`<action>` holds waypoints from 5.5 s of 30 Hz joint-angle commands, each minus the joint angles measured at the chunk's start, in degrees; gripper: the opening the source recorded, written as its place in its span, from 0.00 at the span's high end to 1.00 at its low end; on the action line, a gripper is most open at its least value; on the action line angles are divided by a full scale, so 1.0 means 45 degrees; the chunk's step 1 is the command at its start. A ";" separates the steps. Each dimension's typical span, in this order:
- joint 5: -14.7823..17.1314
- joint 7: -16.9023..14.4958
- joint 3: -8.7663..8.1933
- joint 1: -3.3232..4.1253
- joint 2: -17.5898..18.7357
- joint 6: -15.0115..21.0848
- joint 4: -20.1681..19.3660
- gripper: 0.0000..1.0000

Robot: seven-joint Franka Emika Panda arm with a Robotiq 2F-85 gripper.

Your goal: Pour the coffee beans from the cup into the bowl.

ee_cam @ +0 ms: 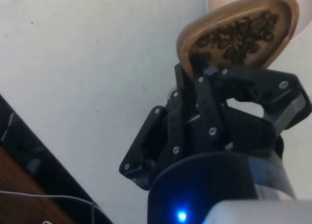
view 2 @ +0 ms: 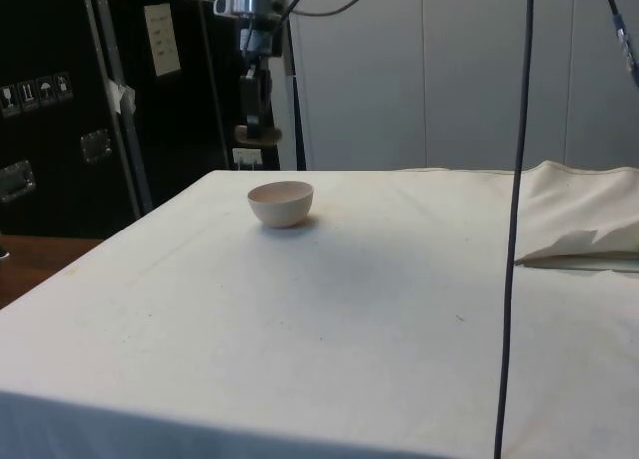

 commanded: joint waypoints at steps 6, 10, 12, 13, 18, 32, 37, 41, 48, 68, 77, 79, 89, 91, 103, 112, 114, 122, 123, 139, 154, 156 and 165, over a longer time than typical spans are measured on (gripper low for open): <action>0.0675 -0.0458 -0.0115 -0.0127 0.0242 -0.0484 0.0191 1.00; 0.0891 -0.0586 -0.0255 -0.0102 0.0395 -0.0688 0.0267 1.00; 0.0917 -0.0573 -0.0306 -0.0102 0.0471 -0.0789 0.0306 1.00; 0.0929 -0.0573 -0.0369 -0.0115 0.0560 -0.0955 0.0369 1.00; 0.0993 -0.0547 -0.0458 -0.0127 0.0649 -0.1299 0.0484 1.00; 0.2063 -0.0815 -0.0764 -0.0204 0.1146 -0.2546 0.1108 1.00; 0.2572 -0.1057 -0.0904 -0.0255 0.1464 -0.2903 0.1426 1.00; 0.2814 -0.1210 -0.1019 -0.0293 0.1681 -0.3145 0.1681 1.00; 0.3374 -0.1592 -0.1477 -0.0331 0.2203 -0.3820 0.2317 1.00; 0.5131 -0.2623 -0.2343 -0.0306 0.2814 -0.5284 0.2827 1.00; 0.5857 -0.3094 -0.2572 -0.0471 0.3056 -0.6112 0.3081 1.00; 0.6035 -0.3221 -0.2636 -0.0484 0.3081 -0.6239 0.3107 1.00; 0.6786 -0.3692 -0.2890 -0.0547 0.3272 -0.6850 0.3158 1.00; 0.7041 -0.3820 -0.2992 -0.0573 0.3374 -0.7079 0.3209 1.00; 0.8009 -0.4291 -0.3247 -0.0586 0.3552 -0.7576 0.3132 1.00; 0.8709 -0.4469 -0.3310 -0.0586 0.3641 -0.7614 0.2852 1.00; 0.8989 -0.4456 -0.3349 -0.0598 0.3718 -0.7639 0.2827 1.00; 0.9562 -0.4431 -0.3438 -0.0586 0.3896 -0.7614 0.2750 1.00; 0.9689 -0.4418 -0.3476 -0.0586 0.3947 -0.7627 0.2750 1.00; 1.0122 -0.4482 -0.3934 -0.0547 0.4074 -0.7589 0.2737 1.00; 1.1217 -0.4240 -0.4278 -0.0675 0.4507 -0.8556 0.2737 1.00; 1.1332 -0.4202 -0.4367 -0.0675 0.4596 -0.8633 0.2750 1.00; 1.1586 -0.4036 -0.4507 -0.0713 0.4787 -0.8747 0.2788 1.00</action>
